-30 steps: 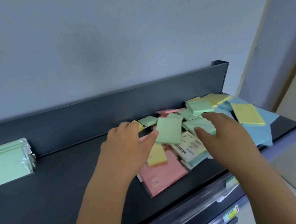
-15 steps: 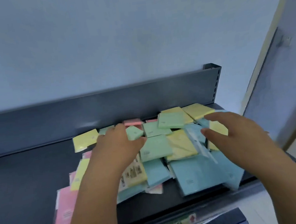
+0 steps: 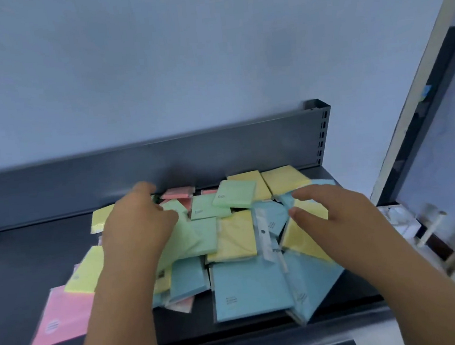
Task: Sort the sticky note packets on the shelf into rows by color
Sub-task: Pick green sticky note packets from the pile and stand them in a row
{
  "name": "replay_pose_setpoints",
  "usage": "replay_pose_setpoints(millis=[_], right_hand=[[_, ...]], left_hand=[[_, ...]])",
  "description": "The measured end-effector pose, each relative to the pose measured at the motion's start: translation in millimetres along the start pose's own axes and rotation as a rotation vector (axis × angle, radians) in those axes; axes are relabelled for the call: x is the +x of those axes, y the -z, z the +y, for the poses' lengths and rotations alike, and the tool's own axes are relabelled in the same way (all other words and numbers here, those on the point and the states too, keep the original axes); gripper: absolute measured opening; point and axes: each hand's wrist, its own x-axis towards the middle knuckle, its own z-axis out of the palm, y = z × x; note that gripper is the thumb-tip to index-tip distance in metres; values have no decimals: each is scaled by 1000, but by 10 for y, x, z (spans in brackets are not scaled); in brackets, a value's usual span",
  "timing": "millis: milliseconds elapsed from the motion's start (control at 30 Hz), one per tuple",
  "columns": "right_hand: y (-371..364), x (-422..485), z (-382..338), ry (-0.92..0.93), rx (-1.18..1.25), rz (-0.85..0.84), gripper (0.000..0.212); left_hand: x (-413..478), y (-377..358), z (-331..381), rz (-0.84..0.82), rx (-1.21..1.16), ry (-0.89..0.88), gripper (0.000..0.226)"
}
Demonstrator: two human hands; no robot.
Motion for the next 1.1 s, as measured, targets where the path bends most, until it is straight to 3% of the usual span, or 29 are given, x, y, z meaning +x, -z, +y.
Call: replay_pose_setpoints(millis=[167, 267, 467, 600, 700, 767, 867, 967, 1067, 1100], right_hand=[[-88, 63, -48, 83, -19, -92, 35], [-156, 75, -79, 108, 0, -119, 35], [-300, 60, -175, 173, 10, -148, 35], [-333, 40, -210, 199, -22, -179, 37], [-342, 41, -219, 211, -17, -180, 37], [-364, 38, -221, 225, 2, -179, 36], [-387, 35, -234, 239, 56, -177, 40], [-384, 46, -256, 247, 166, -139, 44], [-347, 57, -271, 285, 256, -42, 22], [-327, 61, -262, 292, 271, -9, 24]], left_hand=[[-20, -49, 19, -245, -38, 76, 59], [-31, 23, -40, -281, -47, 113, 68], [-115, 147, -17, -281, -27, 113, 56], [-259, 234, 94, -453, 179, 122, 45], [-284, 266, 88, -464, 177, 124, 49], [-296, 260, 106, -376, 103, 80, 46], [-357, 257, 205, -219, -60, -77, 21], [-417, 225, 381, -238, -209, -286, 10], [-484, 136, 567, -284, -252, -465, 9], [-492, 100, 603, -280, -252, -504, 8]])
